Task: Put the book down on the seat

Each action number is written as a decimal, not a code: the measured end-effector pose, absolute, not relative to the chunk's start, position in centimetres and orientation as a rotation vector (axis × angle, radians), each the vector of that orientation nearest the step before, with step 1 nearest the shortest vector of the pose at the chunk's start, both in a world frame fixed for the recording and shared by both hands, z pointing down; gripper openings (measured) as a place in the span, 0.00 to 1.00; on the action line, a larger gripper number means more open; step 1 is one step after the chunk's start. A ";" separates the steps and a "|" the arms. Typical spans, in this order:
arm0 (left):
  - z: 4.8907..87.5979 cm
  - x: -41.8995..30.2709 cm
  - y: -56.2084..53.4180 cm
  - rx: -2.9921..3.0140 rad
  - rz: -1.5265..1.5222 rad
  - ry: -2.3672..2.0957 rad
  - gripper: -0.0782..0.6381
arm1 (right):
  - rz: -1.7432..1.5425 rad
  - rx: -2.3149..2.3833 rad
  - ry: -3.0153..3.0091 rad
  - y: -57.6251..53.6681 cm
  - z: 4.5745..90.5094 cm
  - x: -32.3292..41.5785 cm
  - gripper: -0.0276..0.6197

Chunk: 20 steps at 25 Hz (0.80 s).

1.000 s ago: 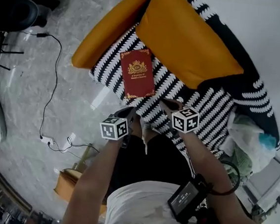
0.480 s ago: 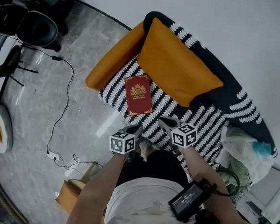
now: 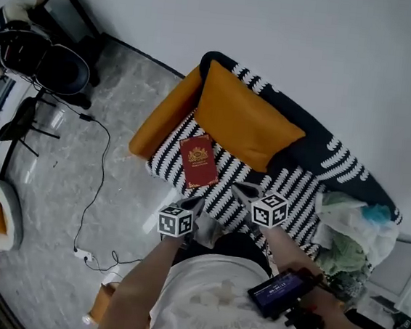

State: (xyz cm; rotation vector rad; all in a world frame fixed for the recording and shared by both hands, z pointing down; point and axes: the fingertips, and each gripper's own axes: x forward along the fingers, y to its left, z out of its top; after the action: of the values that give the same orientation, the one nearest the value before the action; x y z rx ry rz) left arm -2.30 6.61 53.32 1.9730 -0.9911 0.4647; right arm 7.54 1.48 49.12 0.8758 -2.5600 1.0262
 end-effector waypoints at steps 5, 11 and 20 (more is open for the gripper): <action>50.9 -2.7 6.9 2.042 0.460 -0.963 0.12 | 0.975 0.952 -2.604 2.2 45.7 7.8 0.08; 46.2 -3.7 5.8 2.141 0.392 -0.952 0.12 | 0.899 1.067 -2.651 2.7 41.3 7.5 0.07; 37.5 -5.7 2.4 2.371 0.288 -0.939 0.12 | 0.722 1.274 -2.716 3.8 34.6 7.0 0.07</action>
State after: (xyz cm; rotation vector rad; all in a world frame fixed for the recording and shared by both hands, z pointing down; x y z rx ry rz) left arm -5.73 2.38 37.53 2.3712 -0.9389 0.2880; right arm 6.97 3.82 34.58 1.2739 -2.7163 0.7216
